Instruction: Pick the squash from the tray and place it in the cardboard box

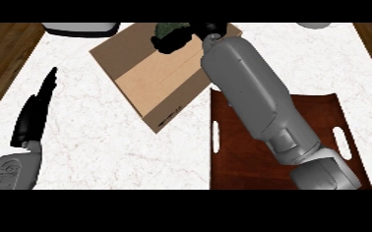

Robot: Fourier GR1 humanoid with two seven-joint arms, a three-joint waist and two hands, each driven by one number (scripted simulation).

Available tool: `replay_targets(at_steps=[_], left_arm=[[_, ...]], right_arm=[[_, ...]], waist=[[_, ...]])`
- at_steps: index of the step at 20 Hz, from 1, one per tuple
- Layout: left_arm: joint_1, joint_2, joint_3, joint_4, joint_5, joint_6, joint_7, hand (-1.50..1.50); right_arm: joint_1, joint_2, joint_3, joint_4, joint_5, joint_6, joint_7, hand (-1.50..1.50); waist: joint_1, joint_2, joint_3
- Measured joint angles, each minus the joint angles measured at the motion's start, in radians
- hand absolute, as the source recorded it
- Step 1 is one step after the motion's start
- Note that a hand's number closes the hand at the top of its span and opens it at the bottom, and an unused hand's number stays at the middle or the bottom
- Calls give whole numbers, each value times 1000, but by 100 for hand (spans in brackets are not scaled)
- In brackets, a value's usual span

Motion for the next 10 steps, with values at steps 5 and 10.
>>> replay_targets(at_steps=[5, 10], left_arm=[[-28, 1, -8, -5, 1, -13, 7, 0], [-53, -3, -20, -2, -1, -22, 12, 0]], right_arm=[[-79, 1, 8, 181, -48, -75, -28, 150], [-113, 2, 13, 310, -78, -138, -15, -150]], waist=[[29, 9, -1], [55, 19, -1]])
